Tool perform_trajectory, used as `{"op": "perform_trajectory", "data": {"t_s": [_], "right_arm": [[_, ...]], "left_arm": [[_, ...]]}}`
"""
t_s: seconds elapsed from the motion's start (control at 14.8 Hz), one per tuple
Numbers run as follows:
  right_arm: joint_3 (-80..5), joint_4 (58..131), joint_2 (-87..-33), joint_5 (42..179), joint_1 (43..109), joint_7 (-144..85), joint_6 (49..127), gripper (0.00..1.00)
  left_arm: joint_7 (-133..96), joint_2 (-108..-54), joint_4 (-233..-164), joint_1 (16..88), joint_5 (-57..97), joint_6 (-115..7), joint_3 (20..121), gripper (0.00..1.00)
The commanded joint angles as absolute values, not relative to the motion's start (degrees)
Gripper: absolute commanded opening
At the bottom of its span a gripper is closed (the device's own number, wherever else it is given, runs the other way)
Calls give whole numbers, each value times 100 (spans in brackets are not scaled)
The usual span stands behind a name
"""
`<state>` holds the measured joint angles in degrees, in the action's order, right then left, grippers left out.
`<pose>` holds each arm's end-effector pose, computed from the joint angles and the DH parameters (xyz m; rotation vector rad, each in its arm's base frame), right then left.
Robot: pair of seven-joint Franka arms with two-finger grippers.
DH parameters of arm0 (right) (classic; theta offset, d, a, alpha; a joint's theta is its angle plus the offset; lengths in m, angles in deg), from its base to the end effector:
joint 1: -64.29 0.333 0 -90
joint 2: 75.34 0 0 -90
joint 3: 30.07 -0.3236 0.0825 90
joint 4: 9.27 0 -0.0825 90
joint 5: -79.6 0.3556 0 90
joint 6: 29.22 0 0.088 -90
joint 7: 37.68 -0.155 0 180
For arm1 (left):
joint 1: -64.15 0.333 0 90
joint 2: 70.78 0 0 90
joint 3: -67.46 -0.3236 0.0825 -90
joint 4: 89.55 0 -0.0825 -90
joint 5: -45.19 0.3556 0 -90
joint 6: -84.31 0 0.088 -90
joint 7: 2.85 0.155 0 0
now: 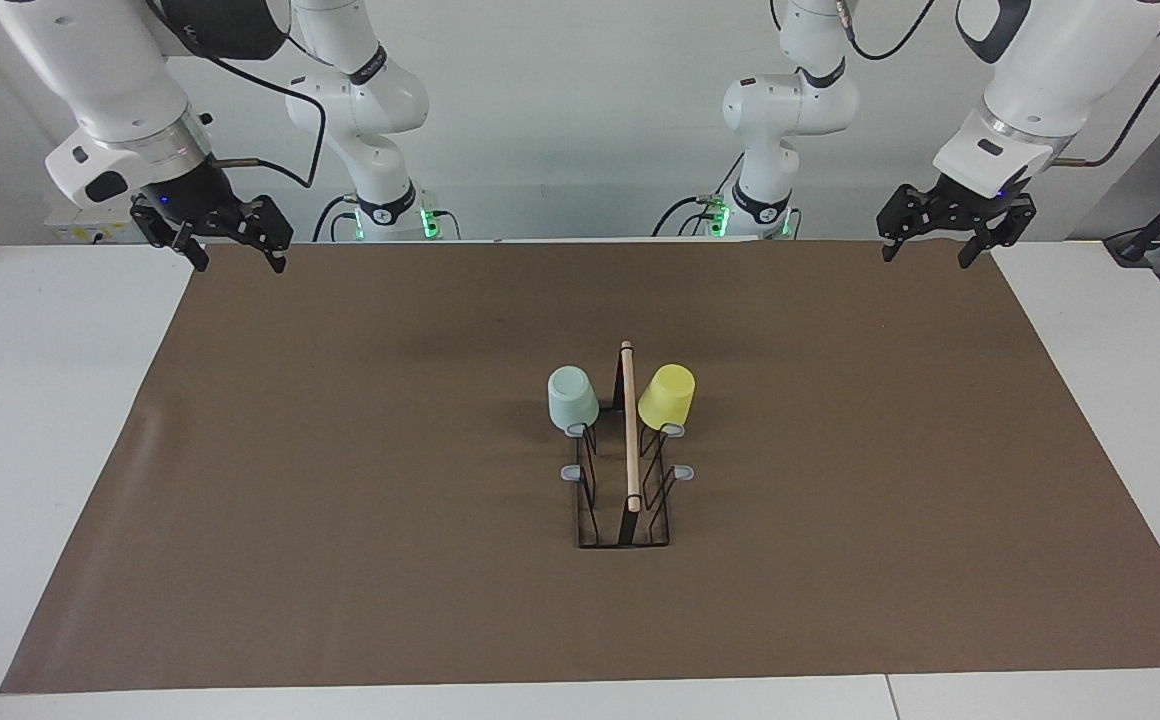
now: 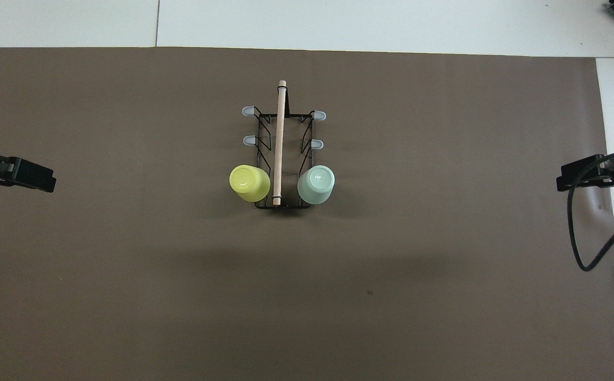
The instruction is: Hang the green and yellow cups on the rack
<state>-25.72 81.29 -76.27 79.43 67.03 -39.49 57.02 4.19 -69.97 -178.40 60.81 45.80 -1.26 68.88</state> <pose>0.5108 -0.0151 0.5827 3.1370 -0.0937 -0.0929 0.5101 -0.0408 0.5937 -3.1143 0.3209 0.0678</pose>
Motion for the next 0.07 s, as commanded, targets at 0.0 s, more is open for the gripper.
{"op": "perform_trajectory", "data": {"t_s": [0.0], "right_arm": [[-2612, 8143, -7666, 7881, 6702, -3865, 5753, 100]], "left_arm": [[365, -6911, -17920, 6116, 4607, -120, 6913, 100]]}}
